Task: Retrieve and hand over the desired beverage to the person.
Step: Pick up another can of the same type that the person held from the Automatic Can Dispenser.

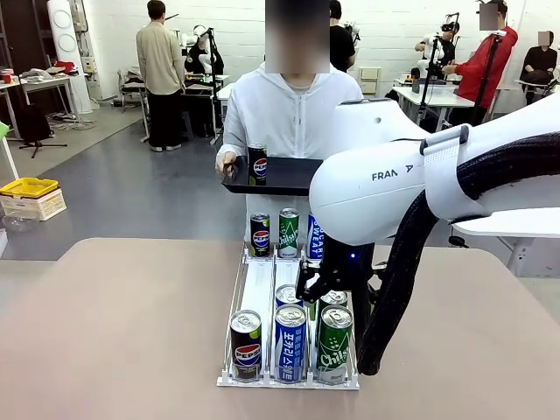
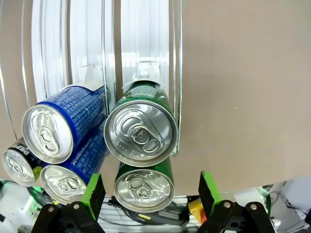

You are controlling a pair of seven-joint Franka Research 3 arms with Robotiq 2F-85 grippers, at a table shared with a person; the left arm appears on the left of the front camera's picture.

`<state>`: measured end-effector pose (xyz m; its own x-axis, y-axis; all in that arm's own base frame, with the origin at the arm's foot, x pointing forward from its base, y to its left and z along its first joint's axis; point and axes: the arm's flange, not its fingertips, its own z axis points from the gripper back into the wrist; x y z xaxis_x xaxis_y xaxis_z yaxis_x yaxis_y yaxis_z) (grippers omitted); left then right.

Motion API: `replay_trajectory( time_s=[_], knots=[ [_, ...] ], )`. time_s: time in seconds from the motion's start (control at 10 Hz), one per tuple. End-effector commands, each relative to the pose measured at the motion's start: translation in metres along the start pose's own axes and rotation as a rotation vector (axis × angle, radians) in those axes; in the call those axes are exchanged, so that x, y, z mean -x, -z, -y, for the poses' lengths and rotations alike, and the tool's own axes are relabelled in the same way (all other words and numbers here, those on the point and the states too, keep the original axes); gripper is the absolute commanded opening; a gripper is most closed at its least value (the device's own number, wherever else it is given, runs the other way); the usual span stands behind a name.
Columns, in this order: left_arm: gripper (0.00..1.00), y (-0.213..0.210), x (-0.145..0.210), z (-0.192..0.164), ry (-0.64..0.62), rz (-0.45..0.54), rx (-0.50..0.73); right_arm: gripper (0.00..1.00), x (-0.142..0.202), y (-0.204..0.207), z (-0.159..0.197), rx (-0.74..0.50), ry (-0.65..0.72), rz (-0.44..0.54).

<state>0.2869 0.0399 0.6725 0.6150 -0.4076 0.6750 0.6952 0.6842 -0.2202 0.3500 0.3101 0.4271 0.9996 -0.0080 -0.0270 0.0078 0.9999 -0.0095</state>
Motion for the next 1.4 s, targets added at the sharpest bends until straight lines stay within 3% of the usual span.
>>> replay_trajectory(
  time_s=[0.0,1.3],
  knots=[
    [1.00,-0.001,0.000,0.000,0.003,0.005,0.006,1.00,0.010,0.006,0.000,-0.013,0.020,0.012],
    [1.00,-0.001,0.000,0.000,0.003,0.005,0.006,1.00,0.003,0.018,0.008,-0.033,0.009,-0.020]
  ],
)
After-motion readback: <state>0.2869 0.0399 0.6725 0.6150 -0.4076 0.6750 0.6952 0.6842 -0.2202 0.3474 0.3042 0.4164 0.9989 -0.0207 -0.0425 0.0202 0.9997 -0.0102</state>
